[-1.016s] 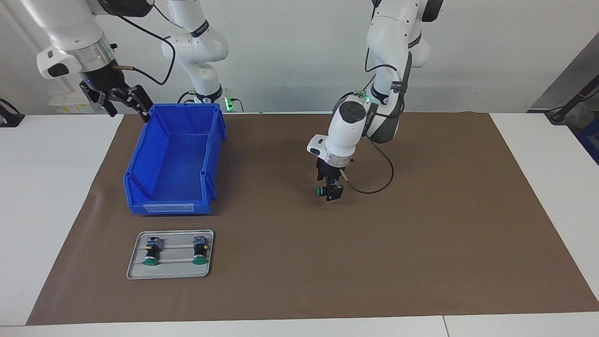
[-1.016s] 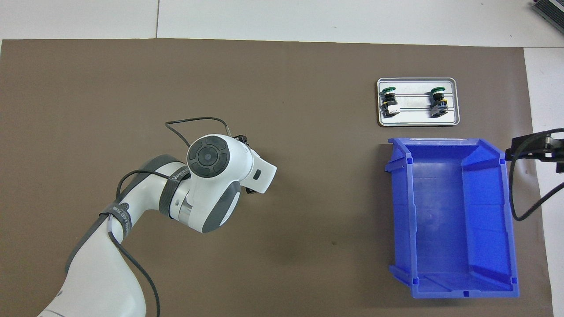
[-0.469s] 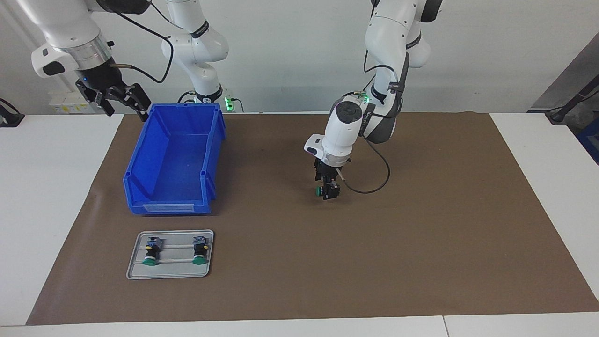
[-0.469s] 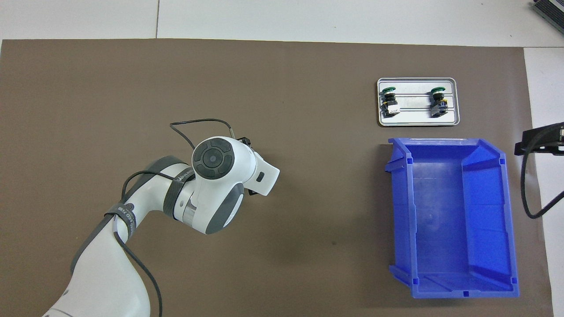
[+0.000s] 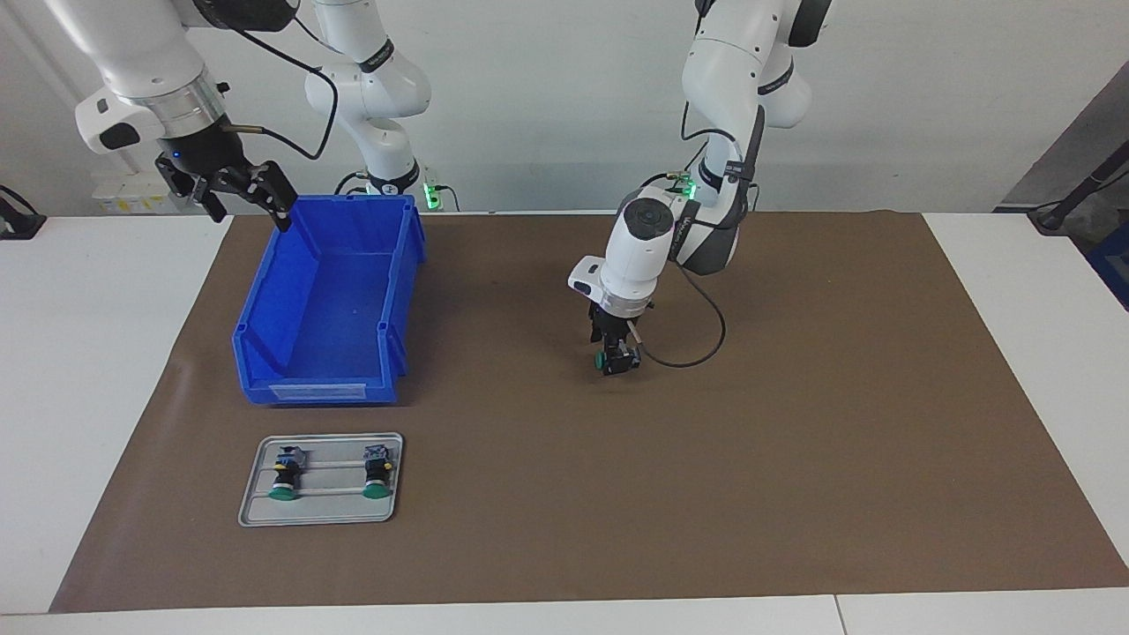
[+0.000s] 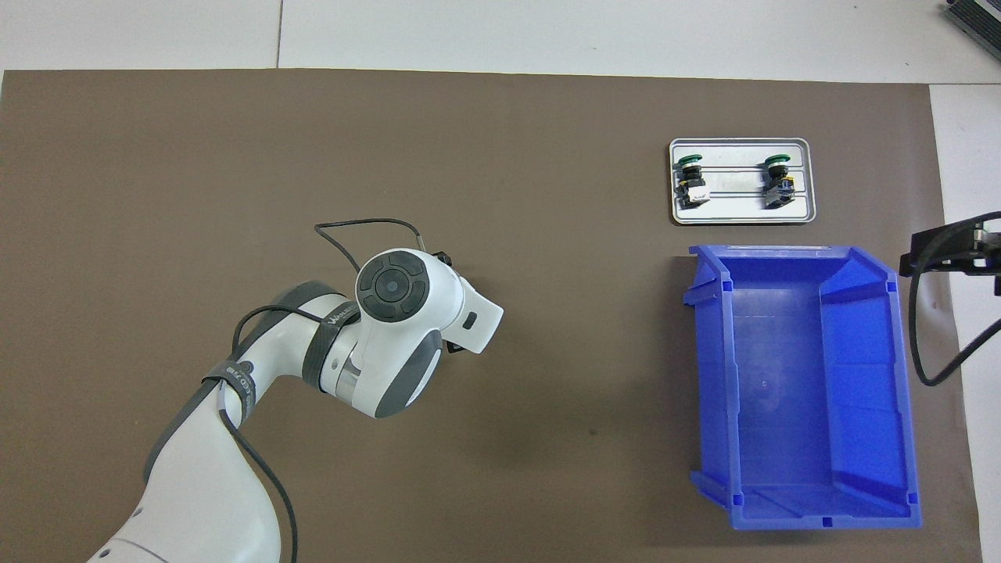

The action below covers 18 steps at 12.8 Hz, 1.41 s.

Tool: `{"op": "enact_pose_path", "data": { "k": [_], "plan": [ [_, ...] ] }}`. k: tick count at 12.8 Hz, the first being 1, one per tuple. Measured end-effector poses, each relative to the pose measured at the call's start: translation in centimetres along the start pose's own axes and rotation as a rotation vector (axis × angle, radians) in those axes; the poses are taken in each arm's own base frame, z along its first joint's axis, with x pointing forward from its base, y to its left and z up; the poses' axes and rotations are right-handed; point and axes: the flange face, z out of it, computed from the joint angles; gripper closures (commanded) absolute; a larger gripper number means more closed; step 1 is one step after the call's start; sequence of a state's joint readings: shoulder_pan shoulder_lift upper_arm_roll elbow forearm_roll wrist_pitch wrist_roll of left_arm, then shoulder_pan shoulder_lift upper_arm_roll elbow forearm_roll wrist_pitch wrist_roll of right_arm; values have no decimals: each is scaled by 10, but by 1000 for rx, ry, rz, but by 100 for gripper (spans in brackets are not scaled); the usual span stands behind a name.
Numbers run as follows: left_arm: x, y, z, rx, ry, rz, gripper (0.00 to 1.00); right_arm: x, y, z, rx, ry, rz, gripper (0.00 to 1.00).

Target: Place and press button with both arms

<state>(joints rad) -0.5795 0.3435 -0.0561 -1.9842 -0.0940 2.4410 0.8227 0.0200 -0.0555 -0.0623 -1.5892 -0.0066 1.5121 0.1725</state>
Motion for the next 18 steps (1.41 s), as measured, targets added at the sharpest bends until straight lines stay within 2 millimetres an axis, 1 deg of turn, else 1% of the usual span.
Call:
{"op": "enact_pose_path", "data": {
  "k": [1,5,6,7,10,11,13,14,17,18],
  "plan": [
    [1,2,1,-3,-1,3,26,0,0,0,0,0,0,0],
    [0,6,6,-2,-1,4,27,0,1,-1,1,2,2,0],
    [-1,7,8,0,0,4,31,0,0,-3,1,4,-2,0],
    [-2,7,9,1,1,3,41,-1,-1,-4,1,6,-6,0],
    [-1,8,9,6,6,3,54,-1,-2,-5,2,8,-10,0],
    [0,9,9,6,7,4,61,-1,-2,-5,2,8,-9,0],
    [1,9,9,9,9,4,78,-1,-1,-5,2,8,-8,0],
    [0,9,9,10,10,3,85,-1,-1,-5,2,8,-8,0],
    [-1,6,8,14,10,-2,100,-1,-1,-5,2,8,-9,0],
    [-2,5,8,15,10,-3,100,-1,-1,-5,2,8,-9,0]
  ]
}}
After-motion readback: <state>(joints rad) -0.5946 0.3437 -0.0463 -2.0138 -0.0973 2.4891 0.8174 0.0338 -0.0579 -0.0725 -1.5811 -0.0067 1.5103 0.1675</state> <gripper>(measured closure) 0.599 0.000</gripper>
